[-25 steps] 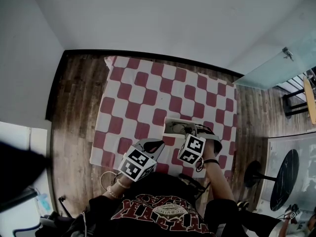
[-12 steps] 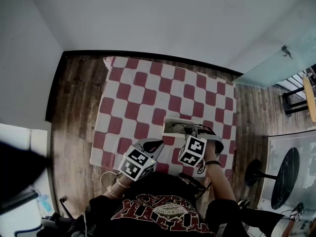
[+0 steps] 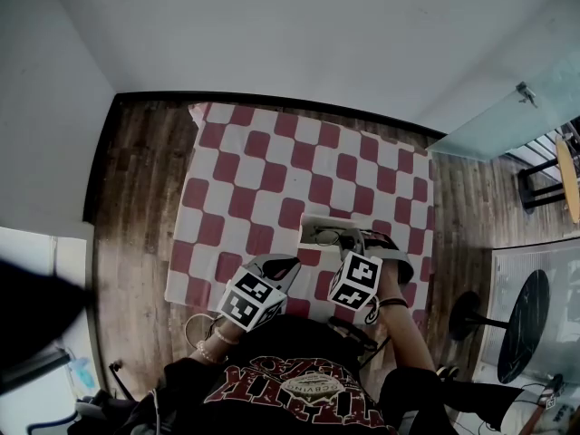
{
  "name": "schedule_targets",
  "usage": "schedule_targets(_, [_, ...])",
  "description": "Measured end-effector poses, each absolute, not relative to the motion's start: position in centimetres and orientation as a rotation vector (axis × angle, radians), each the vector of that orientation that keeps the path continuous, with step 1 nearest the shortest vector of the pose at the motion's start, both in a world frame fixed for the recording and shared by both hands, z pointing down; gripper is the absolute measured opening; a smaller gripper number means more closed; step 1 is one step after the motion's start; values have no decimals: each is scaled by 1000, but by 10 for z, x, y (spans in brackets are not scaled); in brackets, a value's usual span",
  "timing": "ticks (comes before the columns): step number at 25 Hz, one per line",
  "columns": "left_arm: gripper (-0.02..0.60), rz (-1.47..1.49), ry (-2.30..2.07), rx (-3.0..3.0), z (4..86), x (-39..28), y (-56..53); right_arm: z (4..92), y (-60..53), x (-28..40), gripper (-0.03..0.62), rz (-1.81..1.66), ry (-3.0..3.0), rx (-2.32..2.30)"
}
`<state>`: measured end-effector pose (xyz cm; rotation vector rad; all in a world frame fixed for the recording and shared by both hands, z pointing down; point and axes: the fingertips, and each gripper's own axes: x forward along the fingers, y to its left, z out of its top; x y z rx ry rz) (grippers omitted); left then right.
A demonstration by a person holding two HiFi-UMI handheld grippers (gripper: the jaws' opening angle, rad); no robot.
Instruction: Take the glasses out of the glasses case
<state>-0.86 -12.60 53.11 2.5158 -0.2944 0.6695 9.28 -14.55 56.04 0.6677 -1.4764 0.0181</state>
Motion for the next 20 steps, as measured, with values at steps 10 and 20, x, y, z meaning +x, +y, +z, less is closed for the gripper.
schedule_targets(10, [9,704,-291,2515,541,-11,-125,549,-143,88,26,15,-1481,666])
schedule_targets(20, [9,725,-281,2492,549,-14,-122,537,-137,82,26,19,-1498,666])
